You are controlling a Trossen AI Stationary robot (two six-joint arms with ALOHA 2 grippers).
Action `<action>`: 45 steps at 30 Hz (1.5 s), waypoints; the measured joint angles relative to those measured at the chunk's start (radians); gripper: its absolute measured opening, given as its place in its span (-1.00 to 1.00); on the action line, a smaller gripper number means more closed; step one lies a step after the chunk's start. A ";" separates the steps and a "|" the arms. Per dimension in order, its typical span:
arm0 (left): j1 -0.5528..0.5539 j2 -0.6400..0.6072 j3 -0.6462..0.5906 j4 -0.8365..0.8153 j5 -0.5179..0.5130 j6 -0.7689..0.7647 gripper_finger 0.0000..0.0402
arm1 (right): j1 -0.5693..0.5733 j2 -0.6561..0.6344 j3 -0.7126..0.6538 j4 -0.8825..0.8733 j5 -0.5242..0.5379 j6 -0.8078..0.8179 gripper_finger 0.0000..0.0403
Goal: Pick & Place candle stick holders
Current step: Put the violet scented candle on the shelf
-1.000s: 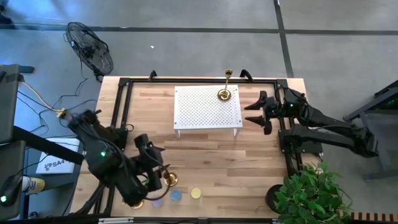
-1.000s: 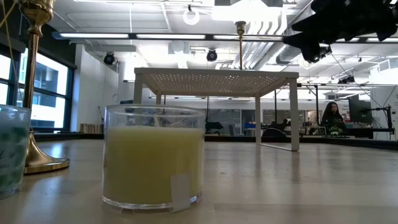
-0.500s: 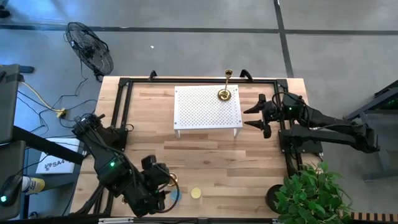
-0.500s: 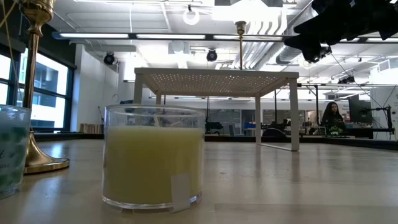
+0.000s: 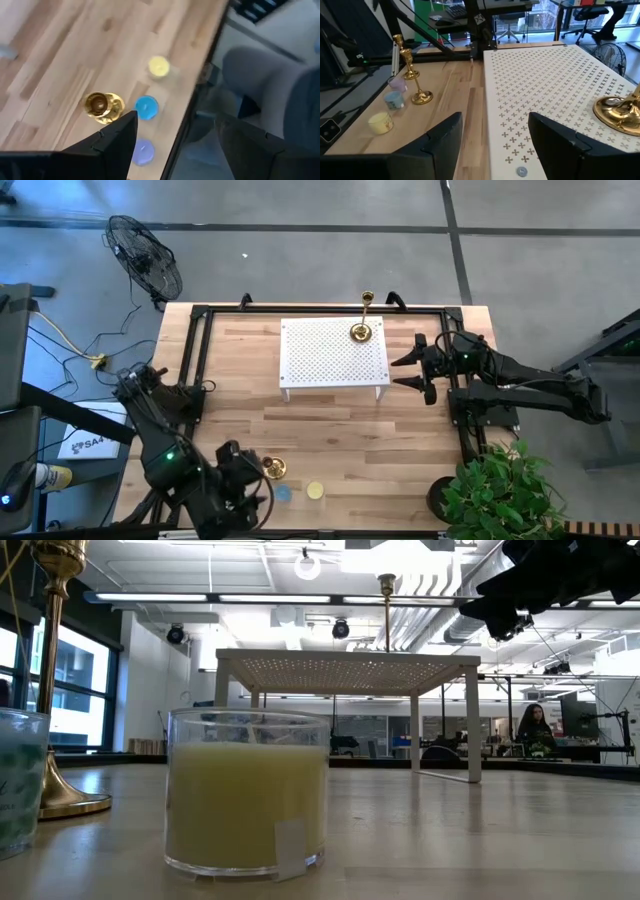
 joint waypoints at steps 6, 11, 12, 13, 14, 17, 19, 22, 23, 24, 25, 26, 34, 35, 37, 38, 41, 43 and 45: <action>-0.001 0.031 0.000 -0.103 0.056 -0.169 0.47 | 0.000 0.000 0.000 -0.010 -0.001 0.018 0.10; -0.001 0.069 0.000 -0.094 0.115 -0.194 0.65 | 0.011 0.000 0.000 -0.040 -0.003 0.018 0.10; -0.001 0.081 0.000 -0.085 0.128 -0.194 0.67 | 0.013 0.000 0.000 -0.042 -0.003 0.018 0.10; 0.000 0.094 0.000 -0.070 0.142 -0.194 0.68 | 0.017 0.000 0.000 -0.043 -0.003 0.017 0.10; 0.000 0.106 0.000 -0.055 0.157 -0.194 0.69 | 0.019 0.000 0.000 -0.044 -0.003 0.017 0.10; -0.001 0.134 0.000 -0.015 0.216 -0.199 0.70 | 0.026 0.000 0.000 -0.043 -0.001 0.017 0.10; -0.001 0.154 0.000 0.007 0.253 -0.228 0.70 | 0.030 0.000 0.000 -0.043 0.006 0.017 0.10; -0.001 0.183 0.000 0.011 0.300 -0.266 0.70 | 0.037 0.000 0.000 -0.044 0.010 0.023 0.10; -0.001 0.190 0.000 0.010 0.311 -0.273 0.70 | 0.040 0.000 0.000 -0.044 0.011 0.024 0.10; -0.001 0.196 0.000 0.009 0.319 -0.274 0.70 | 0.043 0.000 0.000 -0.044 0.011 0.027 0.10; -0.001 0.203 0.000 0.005 0.330 -0.276 0.70 | 0.046 0.000 0.000 -0.045 0.011 0.032 0.10; -0.001 0.211 0.000 0.000 0.337 -0.276 0.70 | 0.048 0.000 0.000 -0.044 0.011 0.041 0.10; -0.001 0.275 0.000 -0.004 0.340 -0.227 0.70 | 0.052 0.000 0.000 -0.045 0.011 0.052 0.10; 0.000 0.285 0.000 -0.010 0.339 -0.214 0.70 | 0.052 0.000 0.000 -0.045 0.011 0.058 0.10; -0.001 0.301 0.000 -0.026 0.336 -0.208 0.70 | 0.052 0.000 0.000 -0.045 0.011 0.071 0.10; -0.001 0.310 0.000 -0.039 0.337 -0.216 0.70 | 0.052 0.000 0.000 -0.045 0.011 0.073 0.10; 0.000 0.329 0.000 -0.086 0.357 -0.262 0.70 | 0.052 0.000 0.000 -0.045 0.011 0.090 0.10; 0.000 0.340 0.000 -0.106 0.383 -0.279 0.70 | 0.052 0.000 0.000 -0.045 0.011 0.095 0.10; 0.000 0.346 -0.001 -0.114 0.393 -0.289 0.70 | 0.052 0.000 0.000 -0.045 0.011 0.095 0.10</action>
